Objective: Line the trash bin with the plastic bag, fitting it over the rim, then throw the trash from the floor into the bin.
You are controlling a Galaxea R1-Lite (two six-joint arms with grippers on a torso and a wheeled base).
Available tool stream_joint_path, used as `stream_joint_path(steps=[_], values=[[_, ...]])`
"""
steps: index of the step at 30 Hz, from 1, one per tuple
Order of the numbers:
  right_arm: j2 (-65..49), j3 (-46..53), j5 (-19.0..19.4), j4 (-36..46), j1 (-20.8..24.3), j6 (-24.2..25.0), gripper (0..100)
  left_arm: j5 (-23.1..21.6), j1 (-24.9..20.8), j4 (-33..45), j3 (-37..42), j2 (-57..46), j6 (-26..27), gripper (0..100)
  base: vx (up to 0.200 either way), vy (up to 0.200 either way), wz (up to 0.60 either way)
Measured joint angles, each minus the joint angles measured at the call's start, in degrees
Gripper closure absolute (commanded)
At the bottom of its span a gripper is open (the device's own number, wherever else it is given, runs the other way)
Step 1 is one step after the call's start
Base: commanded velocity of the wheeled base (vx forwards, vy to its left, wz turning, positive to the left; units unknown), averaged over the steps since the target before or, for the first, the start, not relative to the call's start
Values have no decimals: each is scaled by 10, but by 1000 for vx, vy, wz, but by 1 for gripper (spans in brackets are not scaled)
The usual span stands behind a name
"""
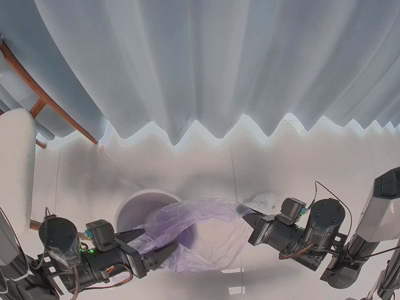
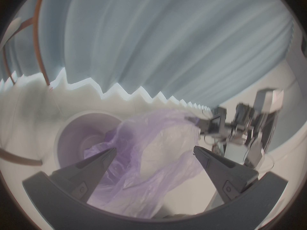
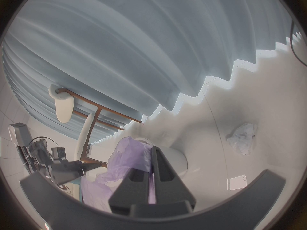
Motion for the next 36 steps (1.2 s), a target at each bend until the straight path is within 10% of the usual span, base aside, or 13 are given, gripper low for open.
stream_joint_path(steps=[13, 36], values=[[-29, 4, 0, 0, 1, -11, 100, 4, 29, -4, 1, -51, -116, 0, 0, 0, 0], [-42, 7, 0, 0, 8, -18, 100, 42, -27, -55, -27, -21, -90, 0, 0, 0, 0]])
